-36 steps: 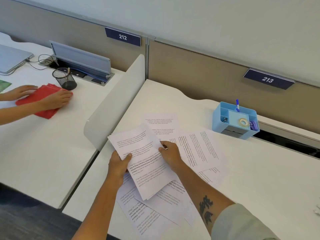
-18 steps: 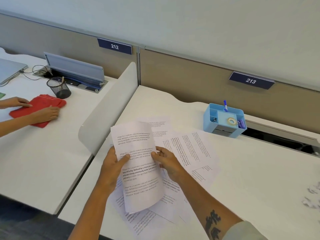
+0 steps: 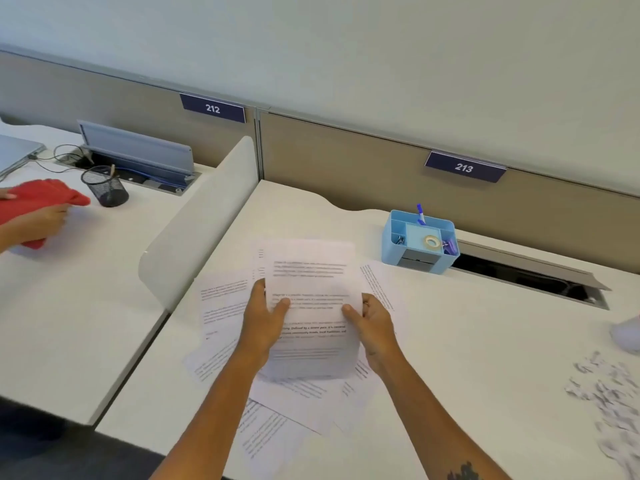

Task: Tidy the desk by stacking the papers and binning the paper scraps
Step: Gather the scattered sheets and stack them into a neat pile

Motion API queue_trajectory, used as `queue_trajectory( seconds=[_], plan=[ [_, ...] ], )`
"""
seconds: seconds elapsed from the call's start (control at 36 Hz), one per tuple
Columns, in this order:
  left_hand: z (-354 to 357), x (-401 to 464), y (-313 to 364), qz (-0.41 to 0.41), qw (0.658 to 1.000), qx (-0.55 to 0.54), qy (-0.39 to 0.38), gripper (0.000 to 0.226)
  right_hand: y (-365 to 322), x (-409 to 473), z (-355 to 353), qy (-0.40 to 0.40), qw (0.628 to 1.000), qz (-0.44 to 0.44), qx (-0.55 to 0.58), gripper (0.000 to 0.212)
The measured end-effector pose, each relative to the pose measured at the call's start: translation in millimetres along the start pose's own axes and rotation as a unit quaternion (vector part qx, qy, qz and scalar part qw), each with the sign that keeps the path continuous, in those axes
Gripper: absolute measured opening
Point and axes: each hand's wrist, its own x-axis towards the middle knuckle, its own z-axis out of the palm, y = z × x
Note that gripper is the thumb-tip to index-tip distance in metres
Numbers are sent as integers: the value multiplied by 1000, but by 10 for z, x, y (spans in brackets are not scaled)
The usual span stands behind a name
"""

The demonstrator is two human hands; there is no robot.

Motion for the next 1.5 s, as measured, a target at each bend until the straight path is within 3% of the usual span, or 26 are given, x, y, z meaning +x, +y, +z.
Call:
queue_trajectory(
  seconds=[0.17,0.33,0.56,0.92,1.19,1.5],
  plan=[
    [581,-291,254,102,995,12,-10,32,-215,-262,-414,98,991,-84,21,14],
    [991,-558,256,100,994,-3,-40,44,-60,-427,-731,145,981,-121,33,27],
    [1186,-830,-96,44,997,8,-57,40,376,-576,-932,122,990,-72,18,32],
    [1275,-759,-194,34,997,49,-47,35,366,-571,-968,111,992,-65,12,32],
    [1247,-446,-281,0,993,91,-76,31,375,-471,-1075,153,987,-44,9,9],
    [1127,274,-291,-33,953,270,-133,44,650,-318,-1079,220,963,91,128,13]
  ],
)
